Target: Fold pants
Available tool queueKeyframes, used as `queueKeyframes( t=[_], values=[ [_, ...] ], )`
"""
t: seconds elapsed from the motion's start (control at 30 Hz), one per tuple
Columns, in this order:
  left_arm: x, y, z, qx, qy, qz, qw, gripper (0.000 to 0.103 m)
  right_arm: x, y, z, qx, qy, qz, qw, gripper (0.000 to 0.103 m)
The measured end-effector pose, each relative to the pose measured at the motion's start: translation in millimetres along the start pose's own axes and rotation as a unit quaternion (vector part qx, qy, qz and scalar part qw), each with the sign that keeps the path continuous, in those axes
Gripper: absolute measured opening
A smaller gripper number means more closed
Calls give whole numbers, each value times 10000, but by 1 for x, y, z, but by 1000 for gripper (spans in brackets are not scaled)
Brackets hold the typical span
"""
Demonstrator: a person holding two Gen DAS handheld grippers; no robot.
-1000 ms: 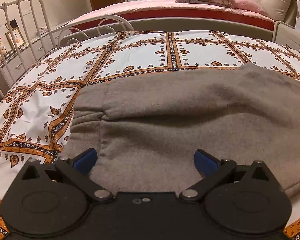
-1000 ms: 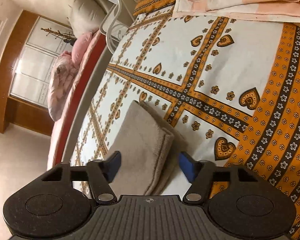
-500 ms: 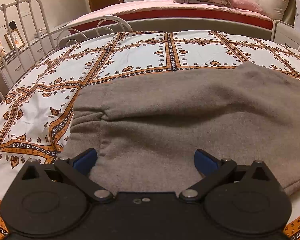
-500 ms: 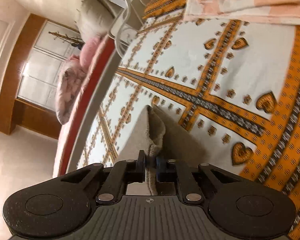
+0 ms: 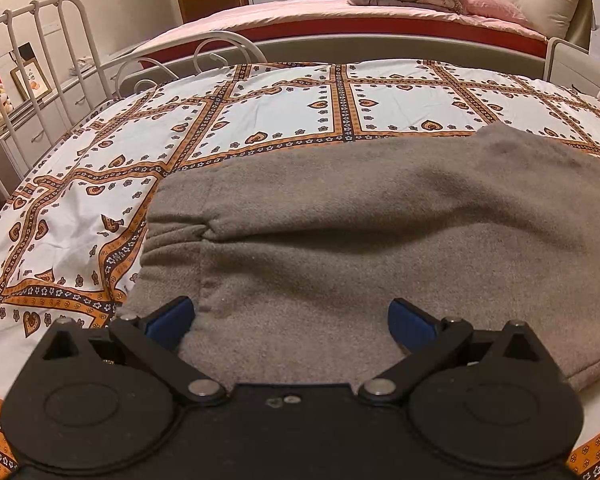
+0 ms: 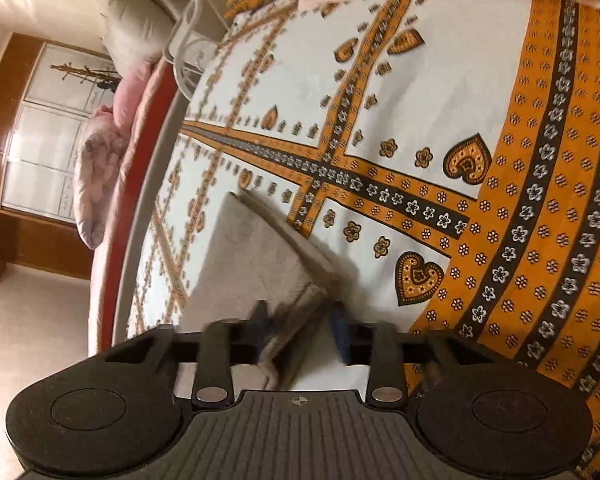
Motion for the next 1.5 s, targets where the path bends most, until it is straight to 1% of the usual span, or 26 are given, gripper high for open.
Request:
queueKeyframes(
  t=[0.13,0.23,0.33,0.37,0.43,0.47,0.53,0.57,0.63,0.67,0.7,0.73,0.77,0.83,0.87,0.9,0.97,1.03,1.1,1.17,1.23,1.3,1.4,1.43,1.47,1.5],
  values=[
    [0,0,0,3,4,-2,10000,97,2,-1,0,59,10,11,10000,41],
    [0,0,0,26,15,5,10000,97,1,2,2,276,-97,-161,9994,47],
    [0,1,0,19,8,-12,10000,97,6,0,-2,88,-40,-180,9998,46],
    [0,2,0,12,3,-33,10000,97,8,-6,-3,-164,1,-64,9998,21],
    [0,3,0,-9,-4,-54,10000,97,6,-26,-3,-916,217,150,9955,16],
    [0,4,0,-10,-4,-55,10000,97,-3,-42,-1,-1436,484,122,9884,15],
    [0,4,0,-7,-1,-47,10000,97,-30,-69,5,-2105,1115,-360,9705,14],
    [0,4,0,9,4,-45,10000,97,-41,-80,11,-2444,1392,-462,9585,14],
    [0,4,0,23,11,-22,10000,97,-45,-89,20,-2985,1699,-267,9388,14],
    [0,4,0,26,14,1,10000,97,-34,-85,18,-3040,1605,40,9391,14],
    [0,4,0,26,14,4,10000,97,-11,-72,10,-2775,1203,458,9521,15],
    [-1,4,0,23,12,2,10000,97,14,-53,3,-2325,634,887,9665,15],
    [-1,4,1,19,6,-8,10000,97,26,-37,2,-1990,387,974,9744,15],
    [-2,6,1,37,11,-31,10000,97,15,-37,-3,-1790,524,709,9799,19],
    [-2,6,1,57,20,-31,10000,97,9,-41,-2,-1876,667,717,9774,26],
    [-2,5,1,57,20,-19,10000,97,1,-43,1,-1991,896,902,9717,35],
    [-3,4,-1,70,28,-44,10000,97,-16,-45,2,-1999,1306,1176,9639,37],
    [-8,6,-7,108,153,-214,9996,97,-30,-57,9,-2137,1750,1033,9555,37],
    [-15,11,-14,133,402,-330,9986,97,-34,-74,23,-2491,1793,772,9486,37],
    [-21,24,-22,131,631,-229,9977,97,-21,-101,44,-2982,1497,461,9416,37],
    [-20,45,-31,313,710,24,9970,97,2,-130,71,-3614,1012,140,9268,37],
    [-15,70,-37,626,702,192,9954,97,30,-160,107,-4210,434,-112,9060,37],
    [2,101,-42,983,530,351,9931,97,78,-192,160,-4943,-472,-281,8676,37],
    [8,108,-43,1039,455,382,9928,97,94,-198,175,-5113,-787,-260,8554,37],
    [17,113,-43,1077,353,405,9927,97,109,-197,188,-5311,-1024,-62,8411,37],
    [29,116,-41,1093,168,362,9932,97,127,-195,194,-5500,-1017,427,8278,36]
  ],
)
Point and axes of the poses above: each gripper's, at about its wrist camera, not at the fingertips, and x roughly the way its jaws point, y to its right, z to its underside, the point moved 2 cm from there along x, roughly the way its jaws point, and after that the axes turned 2 degrees about z, right-handed, at the moved point
